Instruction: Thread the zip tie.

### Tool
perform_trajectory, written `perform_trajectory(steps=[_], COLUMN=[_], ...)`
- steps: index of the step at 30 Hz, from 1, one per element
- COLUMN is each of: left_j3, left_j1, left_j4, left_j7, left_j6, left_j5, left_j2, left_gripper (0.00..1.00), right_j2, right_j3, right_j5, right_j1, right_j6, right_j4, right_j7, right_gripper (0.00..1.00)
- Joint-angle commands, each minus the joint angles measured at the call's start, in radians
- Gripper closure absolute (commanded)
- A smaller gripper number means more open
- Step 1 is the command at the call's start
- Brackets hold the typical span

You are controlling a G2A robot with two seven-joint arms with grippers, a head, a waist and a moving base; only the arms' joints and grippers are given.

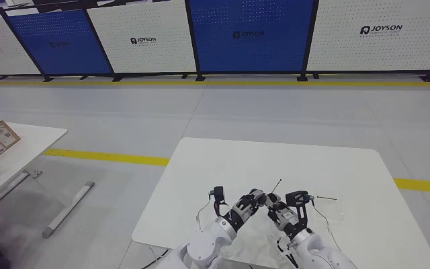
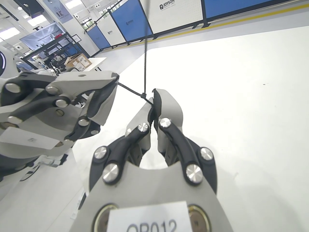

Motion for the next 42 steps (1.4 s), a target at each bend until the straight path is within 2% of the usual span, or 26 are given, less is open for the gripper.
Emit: perform_trajectory(steps=[1,8,12,13,14,16,17,26,32,40,42], left_j3=[-0.001,-0.001,-0.001,0.0,0.0,0.001,0.002,0.005,0.005,0.009,0.01], left_j1=[0.001,0.005,0.004,0.003,0.003,0.002,0.002,0.003,0.004,0.003,0.004], left_j4=[-0.003,-0.012,-0.011,-0.01,-0.01,-0.01,-0.009,-0.007,-0.004,0.0,0.0], left_j7=[-0.002,-0.012,-0.003,0.0,0.001,0.002,0.002,0.001,0.002,0.002,0.002], left_j6=[-0.004,-0.022,-0.012,-0.008,-0.006,-0.003,-0.003,0.002,0.003,0.007,0.006], left_j5=[-0.002,-0.005,0.007,0.011,0.012,0.014,0.014,0.025,0.027,0.034,0.036], left_j2=[0.0,0.001,0.001,0.001,0.001,0.001,0.001,0.001,0.002,0.002,0.002], left_gripper=[1.0,1.0,1.0,1.0,1.0,1.0,1.0,1.0,1.0,1.0,1.0], right_j2=[0.0,0.001,0.001,0.002,0.003,0.004,0.004,0.005,0.006,0.006,0.006], right_j3=[0.0,0.002,0.009,0.013,0.017,0.022,0.024,0.027,0.027,0.028,0.028], right_j5=[-0.001,0.0,0.015,0.018,0.02,0.021,0.02,0.009,0.003,0.0,0.0], right_j1=[0.0,-0.001,-0.002,-0.003,-0.005,-0.009,-0.01,-0.019,-0.022,-0.025,-0.024], right_j6=[-0.001,-0.01,-0.011,-0.011,-0.013,-0.015,-0.014,0.0,0.004,0.006,0.007], right_j4=[0.0,0.0,0.0,-0.001,-0.003,-0.007,-0.009,-0.036,-0.044,-0.048,-0.048], right_j7=[0.001,0.001,-0.001,-0.001,0.001,0.005,0.006,0.002,-0.005,-0.009,-0.008], right_gripper=[1.0,1.0,1.0,0.97,0.82,0.71,0.7,0.73,0.8,0.79,0.84])
